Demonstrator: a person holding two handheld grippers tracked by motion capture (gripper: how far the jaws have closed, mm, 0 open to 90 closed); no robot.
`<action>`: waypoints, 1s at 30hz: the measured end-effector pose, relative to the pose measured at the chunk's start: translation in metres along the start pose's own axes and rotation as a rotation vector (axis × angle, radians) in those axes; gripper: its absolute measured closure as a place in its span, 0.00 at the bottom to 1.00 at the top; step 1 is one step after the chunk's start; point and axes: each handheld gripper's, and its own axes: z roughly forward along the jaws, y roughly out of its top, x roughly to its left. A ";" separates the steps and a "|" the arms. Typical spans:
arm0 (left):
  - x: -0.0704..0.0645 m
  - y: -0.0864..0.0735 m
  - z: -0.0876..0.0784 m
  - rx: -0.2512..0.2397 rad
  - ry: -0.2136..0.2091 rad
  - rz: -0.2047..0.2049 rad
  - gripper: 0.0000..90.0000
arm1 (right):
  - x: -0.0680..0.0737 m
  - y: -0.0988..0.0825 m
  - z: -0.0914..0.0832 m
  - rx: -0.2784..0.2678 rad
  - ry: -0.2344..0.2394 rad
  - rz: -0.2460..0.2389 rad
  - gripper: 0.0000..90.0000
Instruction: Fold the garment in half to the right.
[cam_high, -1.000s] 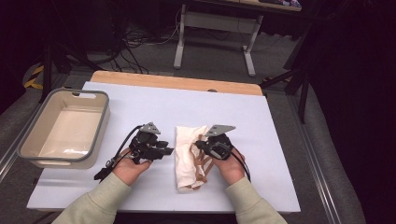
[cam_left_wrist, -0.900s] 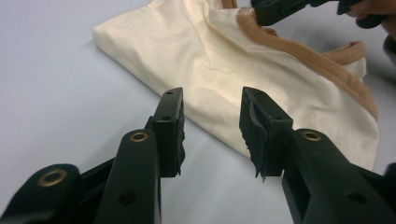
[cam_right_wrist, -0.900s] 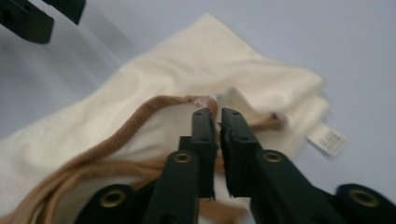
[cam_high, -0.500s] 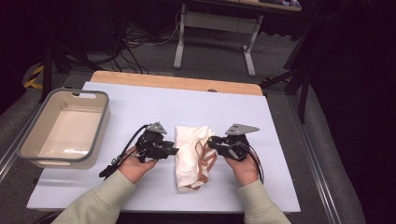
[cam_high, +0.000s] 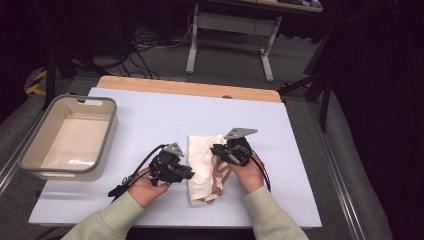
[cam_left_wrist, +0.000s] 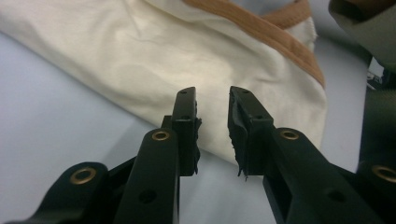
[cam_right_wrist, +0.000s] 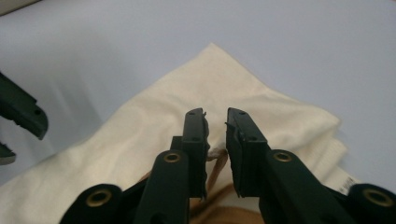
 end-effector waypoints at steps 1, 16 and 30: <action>-0.002 0.000 0.000 0.005 -0.004 0.007 0.81 | -0.002 -0.003 -0.004 0.006 -0.009 0.009 0.90; -0.040 0.006 0.014 0.024 -0.128 0.091 0.70 | 0.011 -0.036 -0.068 -0.017 -0.034 0.000 0.84; -0.046 0.004 0.028 0.061 -0.034 0.123 0.98 | 0.039 -0.065 -0.072 0.061 0.120 -0.032 0.70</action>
